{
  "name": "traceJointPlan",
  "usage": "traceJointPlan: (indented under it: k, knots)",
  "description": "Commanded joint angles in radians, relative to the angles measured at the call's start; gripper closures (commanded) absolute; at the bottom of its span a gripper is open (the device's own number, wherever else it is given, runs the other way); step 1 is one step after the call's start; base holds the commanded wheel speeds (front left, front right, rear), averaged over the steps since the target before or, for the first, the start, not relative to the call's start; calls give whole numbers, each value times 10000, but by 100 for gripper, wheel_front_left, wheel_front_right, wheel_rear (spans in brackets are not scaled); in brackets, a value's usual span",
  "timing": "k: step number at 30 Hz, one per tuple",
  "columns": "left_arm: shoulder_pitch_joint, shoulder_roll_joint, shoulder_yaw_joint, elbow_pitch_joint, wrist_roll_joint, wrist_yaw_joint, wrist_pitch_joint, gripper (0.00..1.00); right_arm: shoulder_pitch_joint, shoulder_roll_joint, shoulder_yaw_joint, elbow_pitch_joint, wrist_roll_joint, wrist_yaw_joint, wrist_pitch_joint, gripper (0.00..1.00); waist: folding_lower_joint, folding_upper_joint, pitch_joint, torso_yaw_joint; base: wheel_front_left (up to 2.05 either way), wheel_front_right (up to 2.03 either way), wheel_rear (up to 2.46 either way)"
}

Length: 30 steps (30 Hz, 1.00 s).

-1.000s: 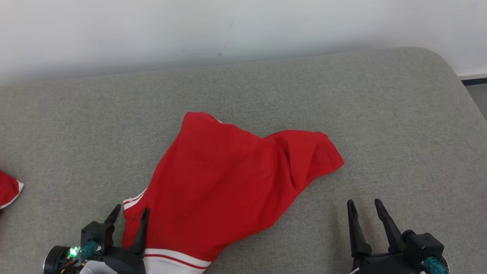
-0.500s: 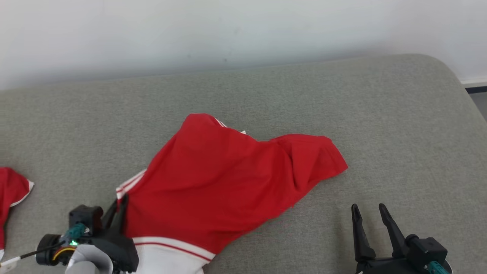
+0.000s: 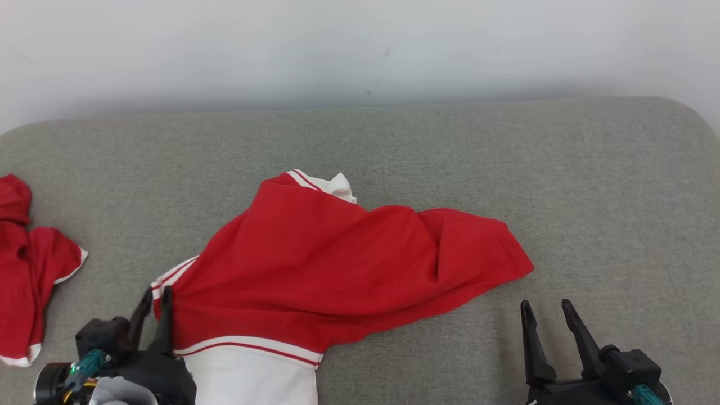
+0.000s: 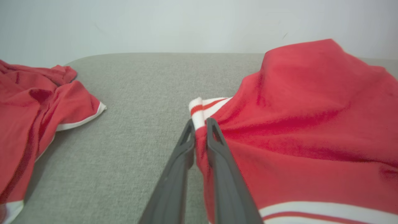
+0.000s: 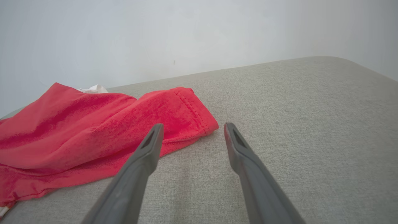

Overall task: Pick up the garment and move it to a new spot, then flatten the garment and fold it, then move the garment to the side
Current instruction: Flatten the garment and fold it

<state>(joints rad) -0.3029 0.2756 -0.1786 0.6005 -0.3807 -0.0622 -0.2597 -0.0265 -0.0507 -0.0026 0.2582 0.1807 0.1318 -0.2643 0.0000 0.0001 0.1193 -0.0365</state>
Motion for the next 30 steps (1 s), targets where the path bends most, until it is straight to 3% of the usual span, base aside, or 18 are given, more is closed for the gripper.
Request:
traceJointPlan:
  k: [1, 17, 25, 30]
  knots:
    - [154, -83, 95, -211, 92, 28, -62, 0, 33, 8, -7, -4, -77, -22, -19, 0, 0, -1, -26, 98, 0, 0, 0]
    - [2256, -1778, 2067, -4400, 2346, 129, -51, 0, -491, 5, -240, 178, -667, -22, -21, 0, 0, -1, -208, 522, 0, 0, 0]
    - [2908, -2173, 2259, -4757, 2700, 18, -45, 0, -1047, -9, -88, 876, -1249, -22, -21, 0, 0, -1, -167, 640, 0, 0, 0]
    - [2850, -2232, 2292, -4758, 2758, -62, -45, 0, -1942, -552, 90, 1806, -1330, -22, -19, 0, 0, -1, -60, 773, 0, 0, 0]
